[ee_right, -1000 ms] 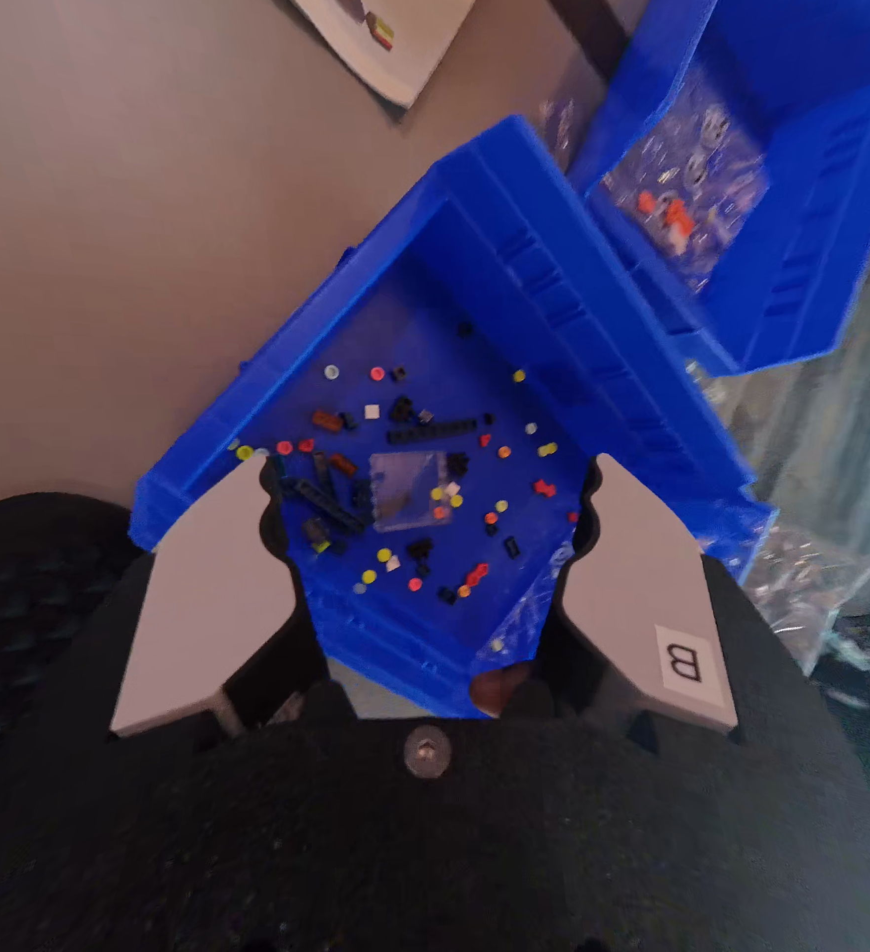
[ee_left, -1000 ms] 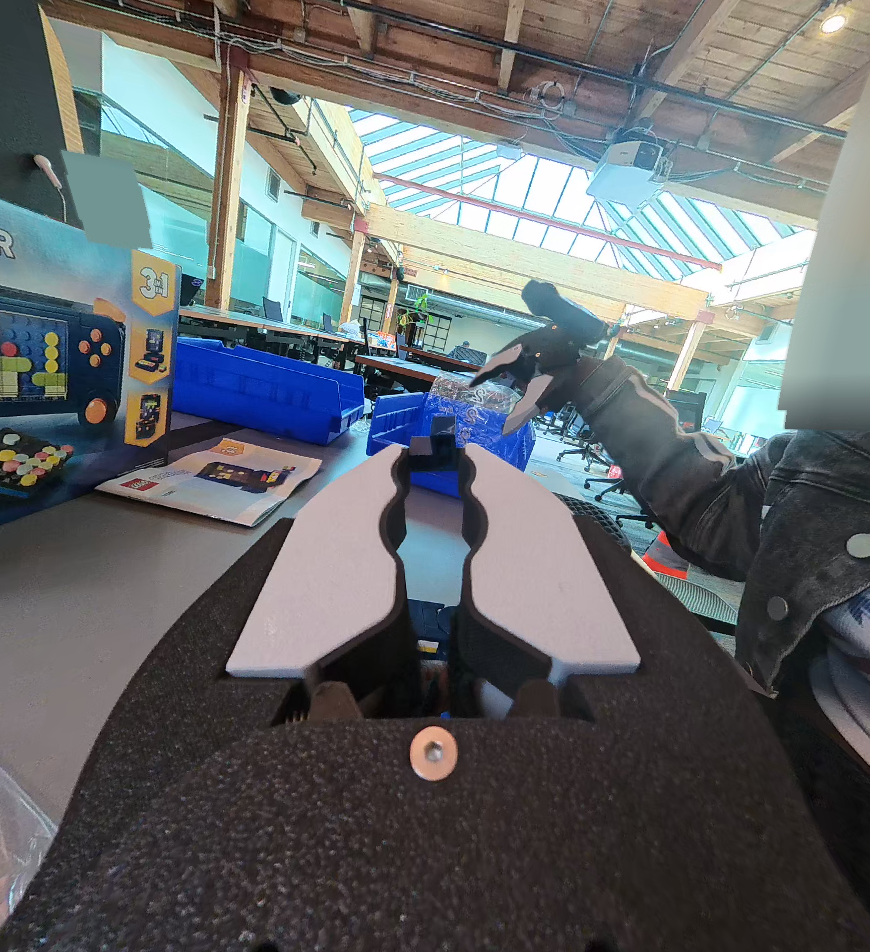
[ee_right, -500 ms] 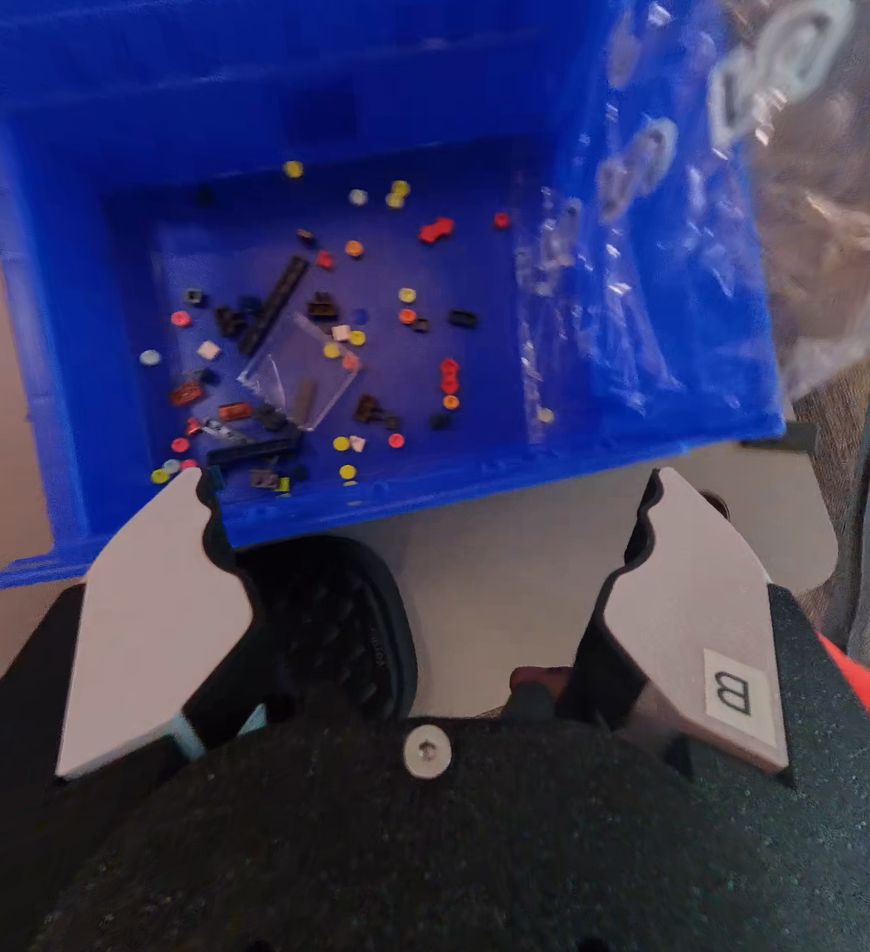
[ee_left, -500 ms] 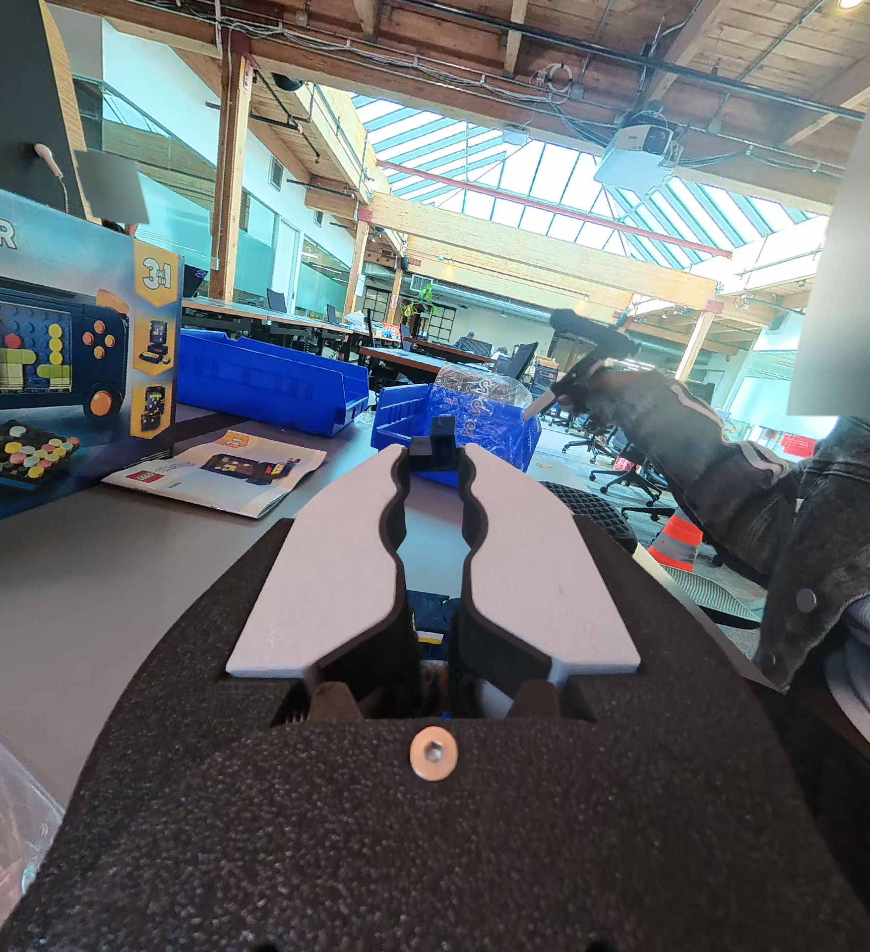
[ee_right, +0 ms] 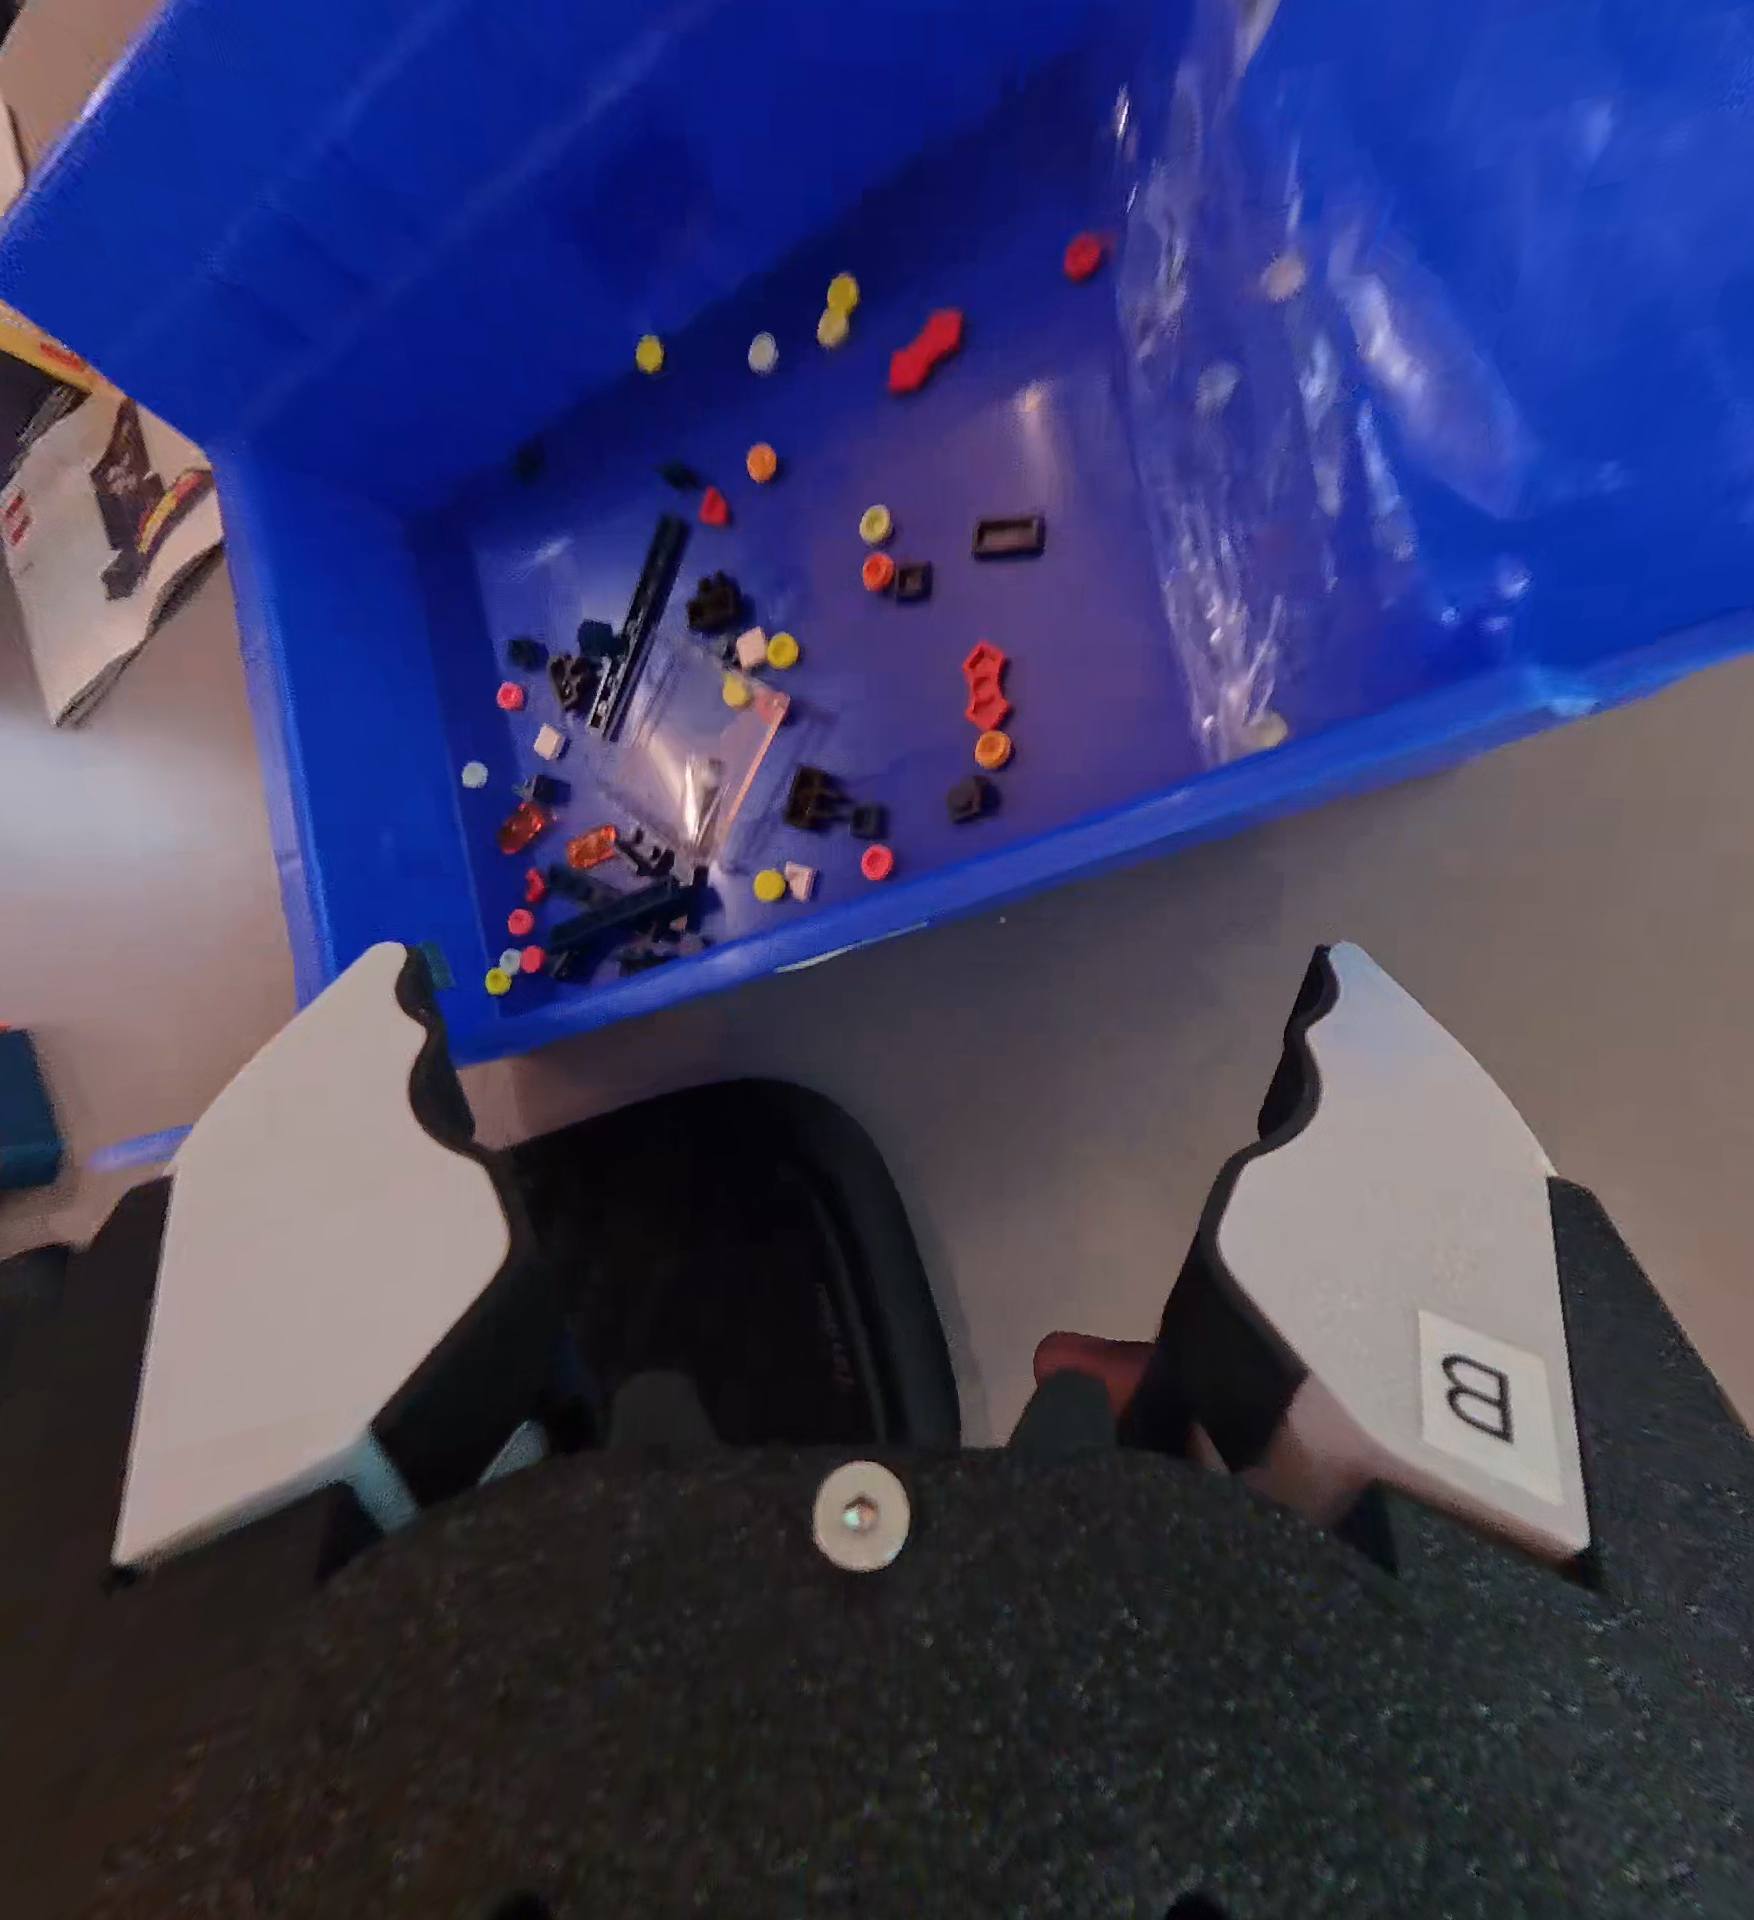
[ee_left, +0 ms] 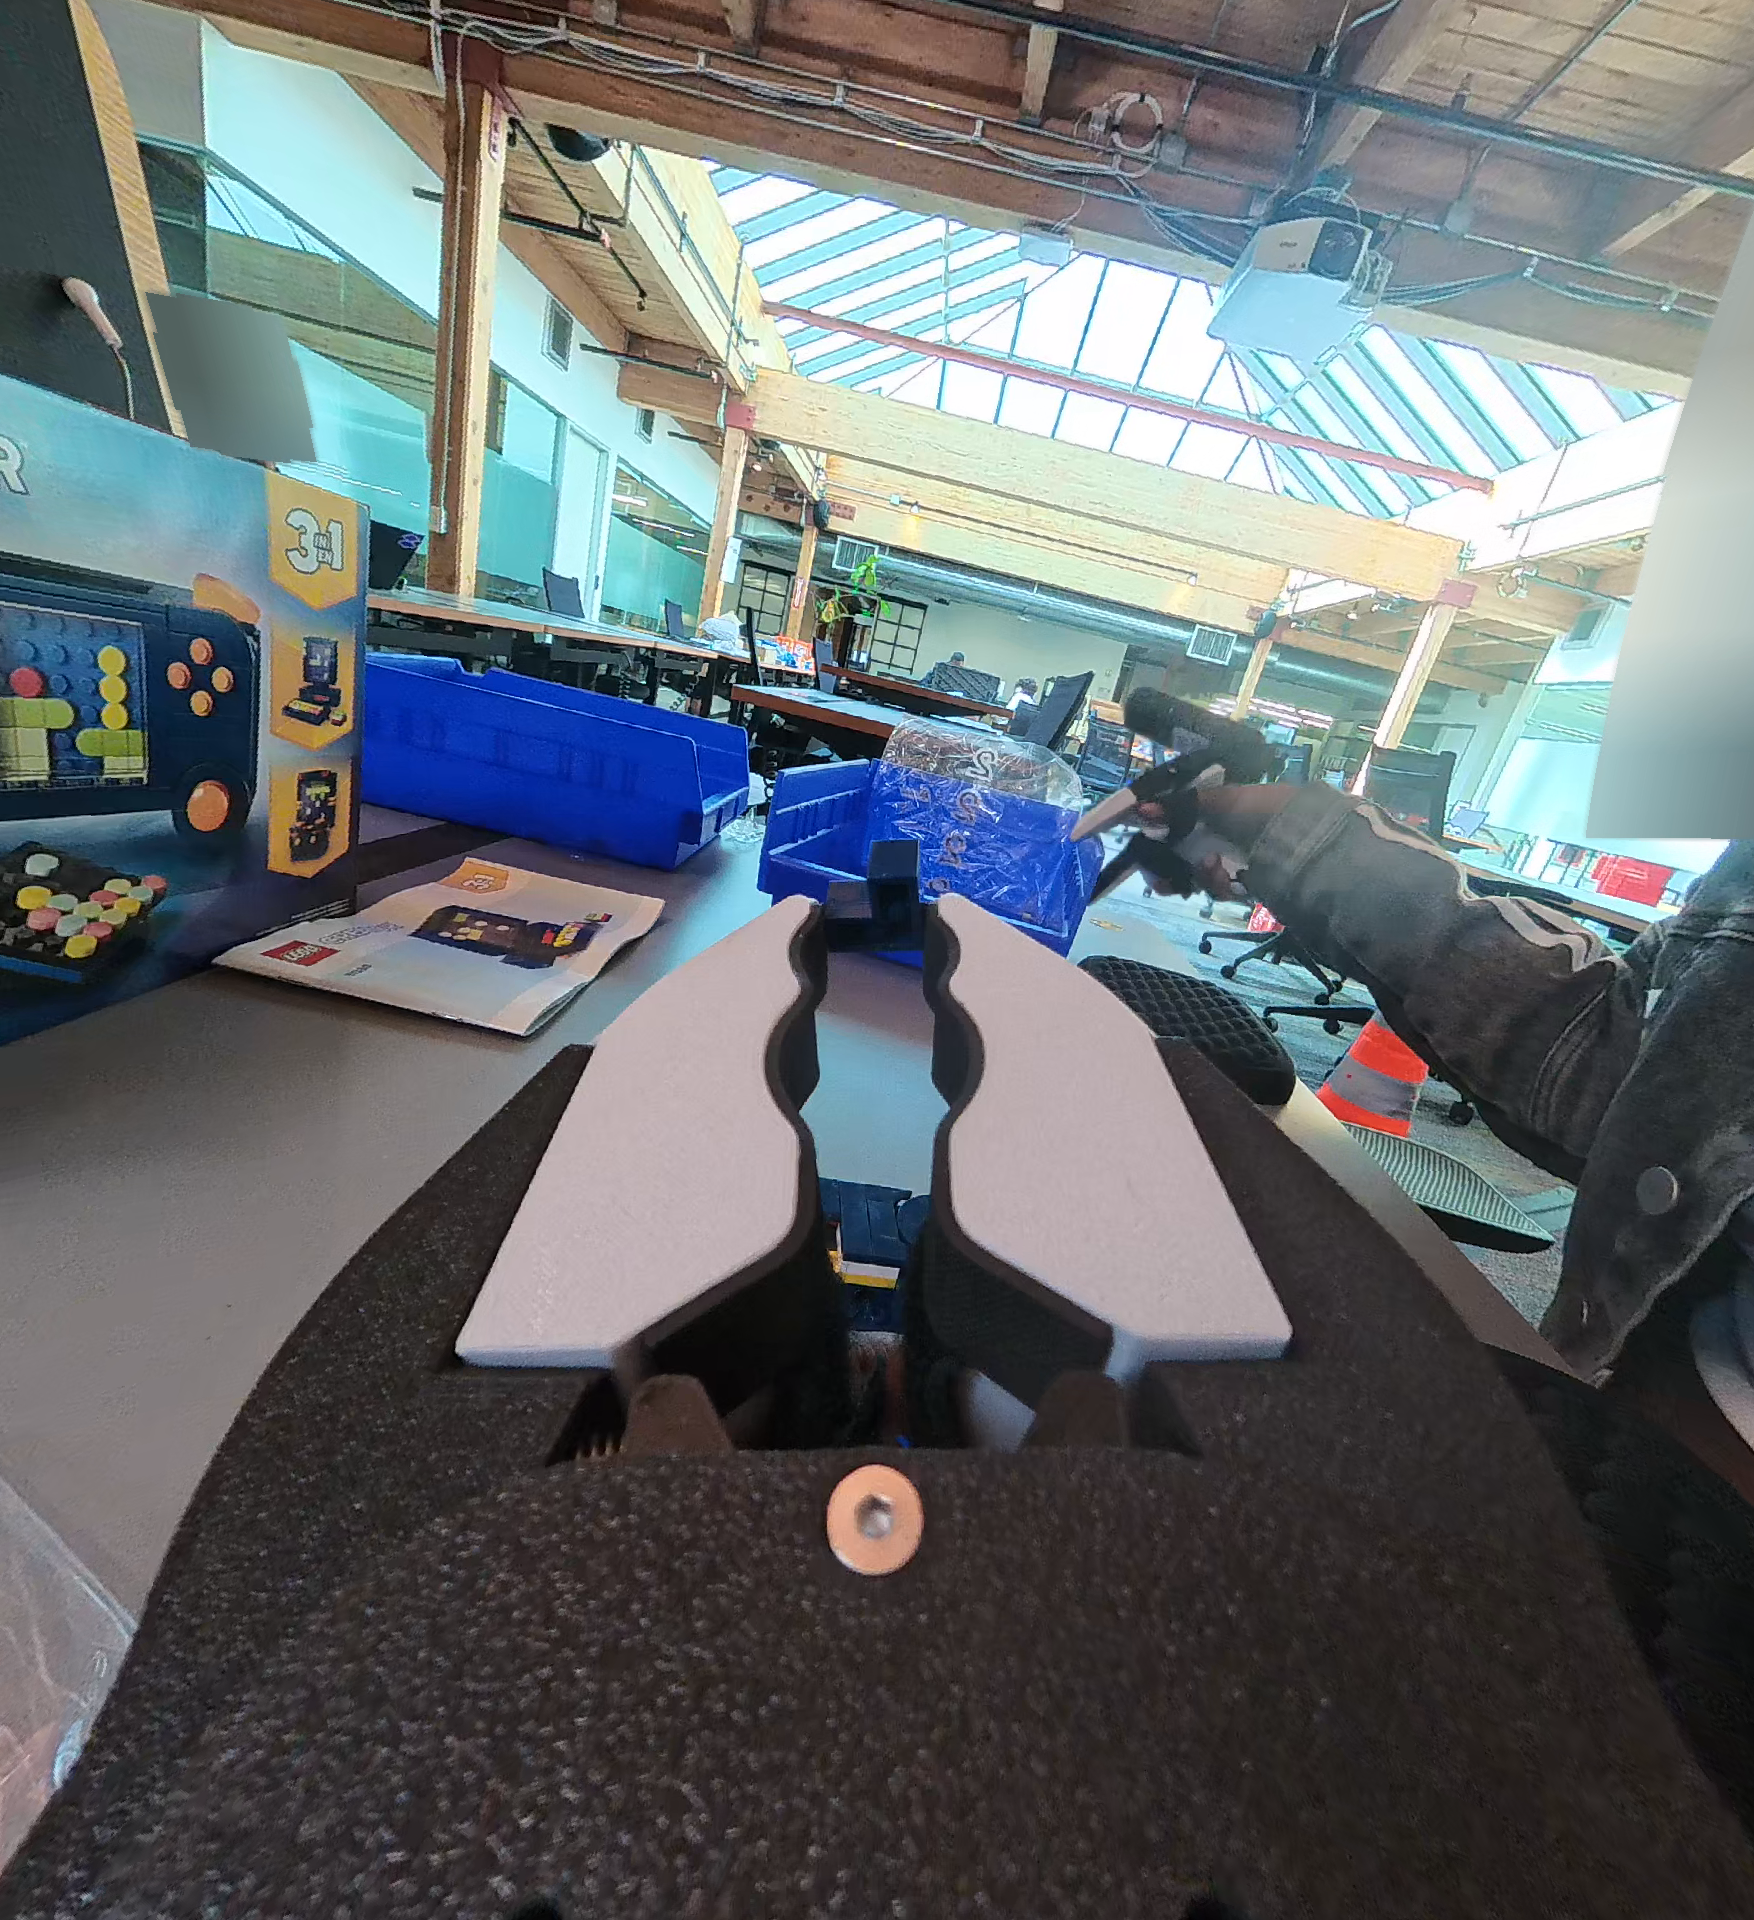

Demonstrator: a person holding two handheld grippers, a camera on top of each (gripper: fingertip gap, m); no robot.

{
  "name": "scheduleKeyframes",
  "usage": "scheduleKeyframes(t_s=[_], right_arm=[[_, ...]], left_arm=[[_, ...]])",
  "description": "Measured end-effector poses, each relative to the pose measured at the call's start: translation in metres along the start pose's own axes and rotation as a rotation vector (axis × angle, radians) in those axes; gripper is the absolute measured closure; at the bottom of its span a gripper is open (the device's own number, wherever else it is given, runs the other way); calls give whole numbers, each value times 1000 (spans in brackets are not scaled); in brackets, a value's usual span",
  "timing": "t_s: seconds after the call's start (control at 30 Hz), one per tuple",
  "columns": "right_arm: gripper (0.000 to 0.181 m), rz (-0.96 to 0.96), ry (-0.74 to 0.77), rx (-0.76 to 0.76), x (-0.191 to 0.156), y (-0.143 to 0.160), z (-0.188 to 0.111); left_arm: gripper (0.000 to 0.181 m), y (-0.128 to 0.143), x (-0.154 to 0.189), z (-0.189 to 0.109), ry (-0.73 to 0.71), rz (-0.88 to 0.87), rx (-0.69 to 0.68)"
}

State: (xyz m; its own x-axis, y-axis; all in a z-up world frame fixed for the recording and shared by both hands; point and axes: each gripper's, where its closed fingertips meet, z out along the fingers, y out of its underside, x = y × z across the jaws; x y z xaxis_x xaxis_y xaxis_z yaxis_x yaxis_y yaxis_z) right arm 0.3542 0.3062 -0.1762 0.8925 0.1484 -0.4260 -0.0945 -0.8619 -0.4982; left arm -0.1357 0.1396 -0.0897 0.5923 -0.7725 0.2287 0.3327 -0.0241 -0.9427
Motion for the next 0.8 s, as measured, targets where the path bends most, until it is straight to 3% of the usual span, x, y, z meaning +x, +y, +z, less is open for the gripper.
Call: scheduleKeyframes(t_s=[0.4,0.57,0.7,0.8], right_arm=[[36,207,-235,58,20,-5,-19],[39,177,-151,90,24,-10,-21],[42,-39,119,301,22,-42,-61],[37,-296,120,561,-33,-79,-99]], left_arm=[[165,0,0,0,0,6,-5],[165,0,1,0,2,10,-4],[165,0,0,-1,-1,4,1],[165,-1,0,0,-1,7,1]])
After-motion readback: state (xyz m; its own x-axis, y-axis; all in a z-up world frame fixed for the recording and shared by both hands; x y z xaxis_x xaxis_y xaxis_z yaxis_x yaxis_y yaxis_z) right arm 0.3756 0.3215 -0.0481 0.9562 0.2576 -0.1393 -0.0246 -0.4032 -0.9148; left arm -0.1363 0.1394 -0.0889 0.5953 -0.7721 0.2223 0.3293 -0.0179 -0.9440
